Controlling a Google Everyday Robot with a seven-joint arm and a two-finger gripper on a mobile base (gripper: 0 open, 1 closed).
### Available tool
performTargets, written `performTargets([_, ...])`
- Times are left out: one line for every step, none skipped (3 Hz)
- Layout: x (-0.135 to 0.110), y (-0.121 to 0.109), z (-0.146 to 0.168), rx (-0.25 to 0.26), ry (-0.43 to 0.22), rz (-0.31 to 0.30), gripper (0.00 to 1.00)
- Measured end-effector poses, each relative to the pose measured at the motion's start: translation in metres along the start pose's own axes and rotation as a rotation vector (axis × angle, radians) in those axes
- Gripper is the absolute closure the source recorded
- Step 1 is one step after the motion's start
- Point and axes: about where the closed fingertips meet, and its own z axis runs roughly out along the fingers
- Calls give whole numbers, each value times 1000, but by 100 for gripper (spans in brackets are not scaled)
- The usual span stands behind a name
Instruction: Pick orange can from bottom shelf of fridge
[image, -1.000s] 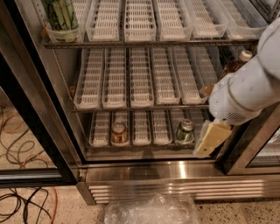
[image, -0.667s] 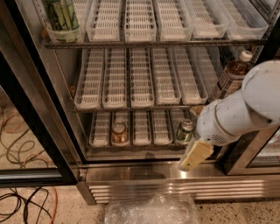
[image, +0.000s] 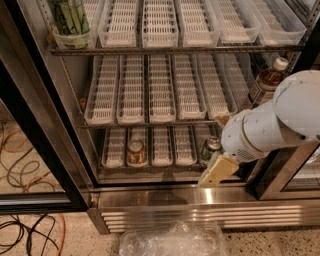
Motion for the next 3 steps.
performTargets([-2, -1, -2, 4, -48, 24, 0])
performTargets([4, 15, 32, -19, -191, 105, 0])
performTargets([-14, 24, 66, -2, -398, 263, 0])
